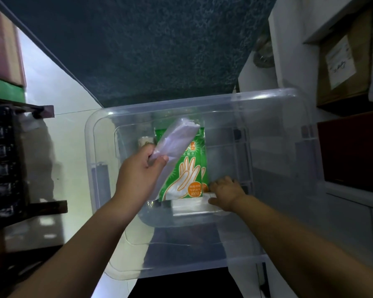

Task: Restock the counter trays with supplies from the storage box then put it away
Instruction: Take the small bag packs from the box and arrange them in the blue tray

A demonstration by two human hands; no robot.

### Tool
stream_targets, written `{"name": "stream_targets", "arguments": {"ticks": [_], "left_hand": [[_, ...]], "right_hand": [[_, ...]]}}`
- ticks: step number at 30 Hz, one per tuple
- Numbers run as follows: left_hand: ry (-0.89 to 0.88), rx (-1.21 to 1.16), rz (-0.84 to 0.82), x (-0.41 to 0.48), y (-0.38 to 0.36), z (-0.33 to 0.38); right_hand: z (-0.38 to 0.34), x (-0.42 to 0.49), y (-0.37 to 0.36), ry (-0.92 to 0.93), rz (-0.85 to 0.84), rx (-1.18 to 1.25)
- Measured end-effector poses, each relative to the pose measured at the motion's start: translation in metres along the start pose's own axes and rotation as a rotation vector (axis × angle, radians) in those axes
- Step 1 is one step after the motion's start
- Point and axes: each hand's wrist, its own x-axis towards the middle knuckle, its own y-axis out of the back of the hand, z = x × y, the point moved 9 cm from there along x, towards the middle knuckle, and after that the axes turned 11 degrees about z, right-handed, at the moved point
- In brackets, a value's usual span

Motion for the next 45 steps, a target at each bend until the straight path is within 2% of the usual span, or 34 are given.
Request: {"name": "stream_targets", "arguments": {"ticks": [4, 9, 13, 16, 20, 26, 29, 31, 33, 37, 41, 45], "left_hand": [[0.031, -0.057, -0.010, -0.002, 0.003, -0.007], [0.012, -0.038, 0.000, -0.001, 0.009, -0.005], [0.018, -0.024, -0.009, -0.005, 0.012, -0.004], [0.023, -0.026, -0.016, -0.009, 0.015, 0.002], [0.031, -0.021, -0.028, -0.017, 0.023, 0.015], [-0.011, -0.026, -0.058, -0.036, 0.054, 0.054], [-0.018, -0.071, -0.077, -0.050, 0.070, 0.072], [0.000, -0.147, -0.082, -0.057, 0.079, 0.087], [0.030, -0.219, -0.096, -0.064, 0.085, 0.104], [0.083, -0.344, -0.173, -0.074, 0.084, 0.141], [0.200, -0.507, -0.254, -0.085, 0.072, 0.174], [0.253, -0.729, -0.427, -0.111, 0.057, 0.218]], "right_hand": [[-0.001, 0.005, -0.003, 0.017, -0.005, -0.024], [0.000, 0.005, -0.007, -0.057, -0.126, 0.220], [0.002, -0.006, -0.005, -0.064, -0.240, 0.117], [0.007, -0.019, 0.016, -0.083, -0.205, 0.070], [0.025, -0.054, 0.057, -0.205, -0.095, 0.161], [0.045, -0.143, 0.133, -0.367, 0.116, 0.240], [0.044, -0.191, 0.178, -0.397, 0.338, 0.323], [0.038, -0.222, 0.210, -0.425, 0.553, 0.503], [0.029, -0.253, 0.235, -0.460, 0.761, 0.813], [0.000, -0.289, 0.264, -0.443, 0.944, 1.295], [-0.025, -0.315, 0.280, -0.410, 1.103, 1.495], [-0.032, -0.345, 0.280, -0.445, 1.250, 1.518]]}}
